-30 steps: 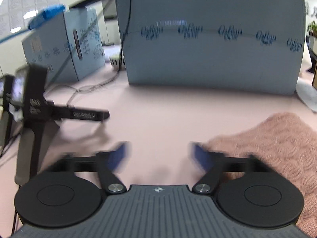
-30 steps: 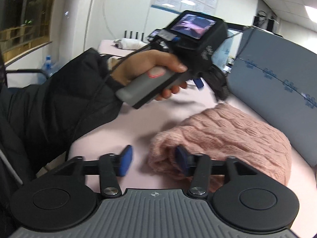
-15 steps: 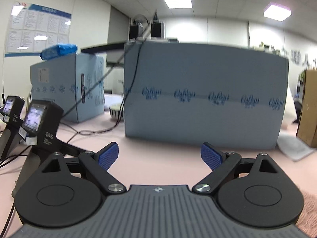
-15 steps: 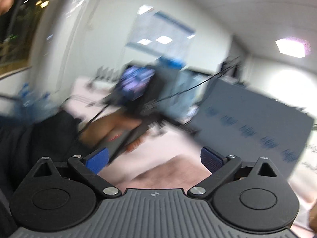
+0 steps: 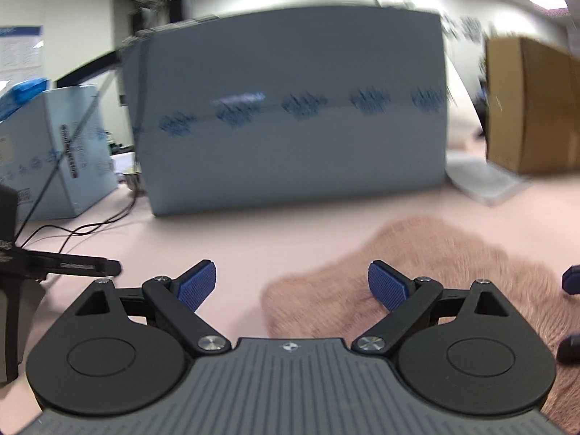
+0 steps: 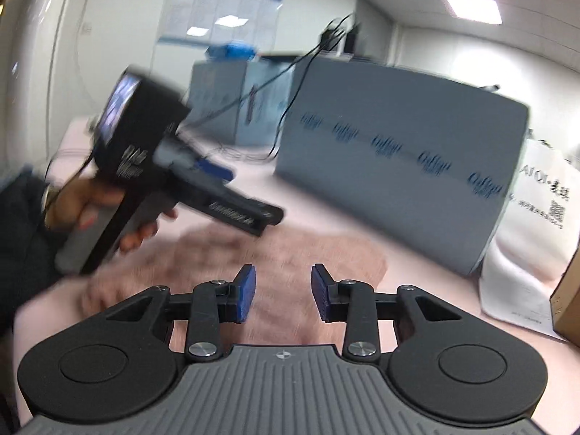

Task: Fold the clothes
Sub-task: 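Open both grippers and release the folded sweater onto the table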

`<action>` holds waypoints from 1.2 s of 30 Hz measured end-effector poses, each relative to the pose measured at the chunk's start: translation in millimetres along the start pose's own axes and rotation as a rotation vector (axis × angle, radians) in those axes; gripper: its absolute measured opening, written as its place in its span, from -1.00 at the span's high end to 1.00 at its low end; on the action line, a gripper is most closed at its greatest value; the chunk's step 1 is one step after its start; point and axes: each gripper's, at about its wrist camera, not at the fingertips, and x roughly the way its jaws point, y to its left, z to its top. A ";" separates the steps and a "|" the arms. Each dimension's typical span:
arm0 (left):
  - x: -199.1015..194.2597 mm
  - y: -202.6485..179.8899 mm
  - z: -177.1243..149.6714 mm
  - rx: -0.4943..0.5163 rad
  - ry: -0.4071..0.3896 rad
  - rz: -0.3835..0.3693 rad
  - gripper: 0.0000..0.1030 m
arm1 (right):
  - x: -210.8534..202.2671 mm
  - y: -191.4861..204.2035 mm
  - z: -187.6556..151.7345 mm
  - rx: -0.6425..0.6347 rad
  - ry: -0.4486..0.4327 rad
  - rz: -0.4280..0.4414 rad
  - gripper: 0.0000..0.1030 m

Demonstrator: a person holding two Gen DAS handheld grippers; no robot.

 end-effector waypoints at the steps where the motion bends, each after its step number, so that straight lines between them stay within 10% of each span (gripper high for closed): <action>1: 3.4 -4.2 -1.9 0.023 0.014 0.010 -0.77 | 0.8 -0.1 -4.0 0.003 0.008 0.004 0.37; 5: 12.3 -10.1 -6.4 0.041 0.050 0.022 -0.81 | 0.8 -1.9 -19.5 0.033 0.029 0.012 0.35; 14: 36.4 32.6 -10.0 -0.280 0.202 -0.104 -1.00 | -13.5 3.6 -39.9 0.004 0.021 -0.003 0.19; 15: 33.4 29.0 -10.2 -0.259 0.187 -0.090 -1.00 | -14.3 3.5 -38.7 -0.002 0.012 -0.010 0.10; 17: 18.1 20.0 -8.5 -0.184 0.094 -0.013 -1.00 | -18.6 0.1 -36.1 -0.022 -0.040 -0.012 -0.72; 22: -40.7 -8.6 -22.3 0.111 -0.281 0.192 -1.00 | -52.5 -15.8 -24.2 -0.125 -0.192 0.142 -1.00; 27: -78.9 -23.1 -51.4 0.399 -0.312 -0.014 -1.00 | -65.9 -35.3 -3.2 -0.332 -0.202 0.212 -1.00; 36: -85.0 5.2 -22.2 0.337 -0.142 -0.361 -1.00 | 13.5 -84.8 21.7 -0.293 0.028 0.462 -1.00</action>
